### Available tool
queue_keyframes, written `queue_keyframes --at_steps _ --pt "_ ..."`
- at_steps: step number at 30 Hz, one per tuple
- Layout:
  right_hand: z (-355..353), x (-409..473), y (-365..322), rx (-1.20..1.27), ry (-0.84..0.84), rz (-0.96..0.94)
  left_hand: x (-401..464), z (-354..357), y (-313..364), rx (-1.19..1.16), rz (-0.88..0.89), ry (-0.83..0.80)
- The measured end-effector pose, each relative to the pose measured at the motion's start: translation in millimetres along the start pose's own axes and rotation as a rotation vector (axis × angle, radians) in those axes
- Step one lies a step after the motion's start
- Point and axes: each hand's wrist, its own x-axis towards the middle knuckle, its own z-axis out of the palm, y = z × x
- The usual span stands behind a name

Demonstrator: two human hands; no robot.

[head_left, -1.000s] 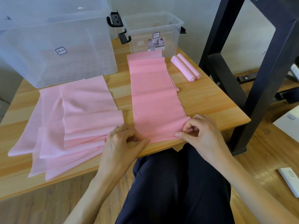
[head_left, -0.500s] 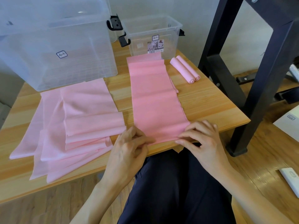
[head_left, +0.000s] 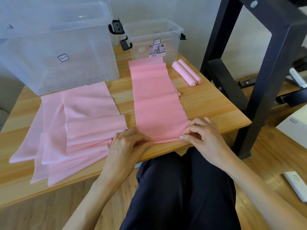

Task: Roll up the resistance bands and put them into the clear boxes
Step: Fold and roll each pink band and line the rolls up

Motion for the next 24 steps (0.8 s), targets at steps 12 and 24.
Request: queue_keyframes --at_steps 12,24 --pt "-3.7 8.6 -19.9 -0.216 0.019 0.113 20.3 -14.2 8.9 -0.081 -0.206 -0.139" --pt "13.7 -15.4 2.0 -0.098 0.282 -0.121 -2.5 7.1 -4.8 0.129 0.161 0.066"
